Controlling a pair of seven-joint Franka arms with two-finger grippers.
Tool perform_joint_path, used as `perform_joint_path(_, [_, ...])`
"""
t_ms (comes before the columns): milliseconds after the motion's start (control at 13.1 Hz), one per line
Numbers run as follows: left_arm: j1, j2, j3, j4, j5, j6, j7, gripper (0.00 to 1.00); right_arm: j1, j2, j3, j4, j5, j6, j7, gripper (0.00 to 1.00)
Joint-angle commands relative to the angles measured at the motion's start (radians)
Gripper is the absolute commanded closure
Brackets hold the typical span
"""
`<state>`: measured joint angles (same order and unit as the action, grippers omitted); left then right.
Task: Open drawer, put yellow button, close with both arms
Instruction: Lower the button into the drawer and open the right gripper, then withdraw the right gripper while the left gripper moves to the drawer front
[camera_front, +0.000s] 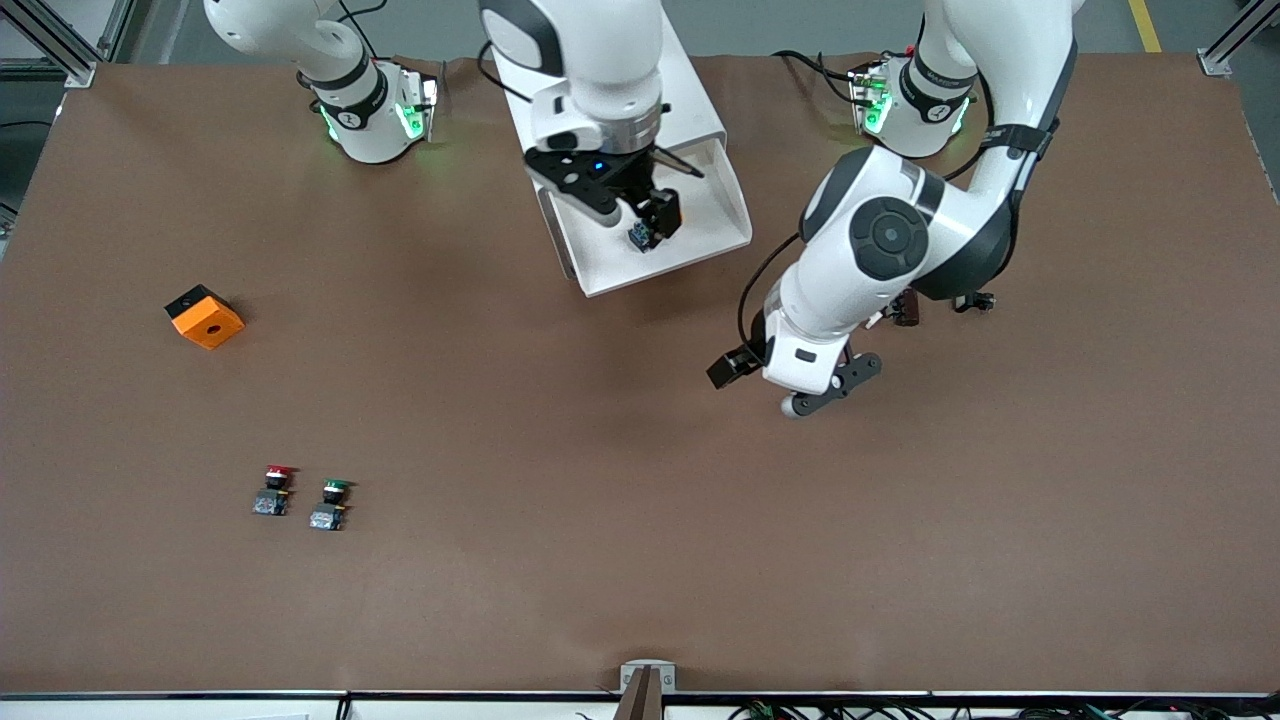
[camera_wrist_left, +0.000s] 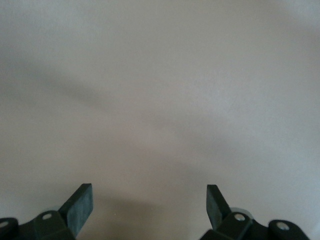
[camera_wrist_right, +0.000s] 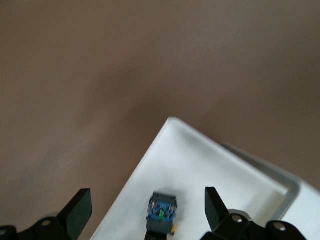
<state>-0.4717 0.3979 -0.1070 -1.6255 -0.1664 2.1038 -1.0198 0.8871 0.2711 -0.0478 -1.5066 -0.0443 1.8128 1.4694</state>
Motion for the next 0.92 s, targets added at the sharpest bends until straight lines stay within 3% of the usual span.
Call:
perform_joint_path(0, [-0.057, -0.050, 0.003, -0.077, 0.037, 0.019, -0.060, 0.00, -0.111, -0.024, 0.003, 0.075, 0.014, -0.149, -0.324, 0.00])
perform_joint_path(306, [-0.117, -0.053, 0.003, -0.102, 0.045, 0.019, -0.117, 0.00, -0.351, -0.116, -0.001, 0.088, 0.020, -0.315, -0.773, 0.00])
perform_joint_path(843, [-0.217, -0.048, 0.000, -0.117, 0.085, 0.007, -0.207, 0.00, -0.814, -0.182, -0.001, 0.088, 0.020, -0.411, -1.498, 0.00])
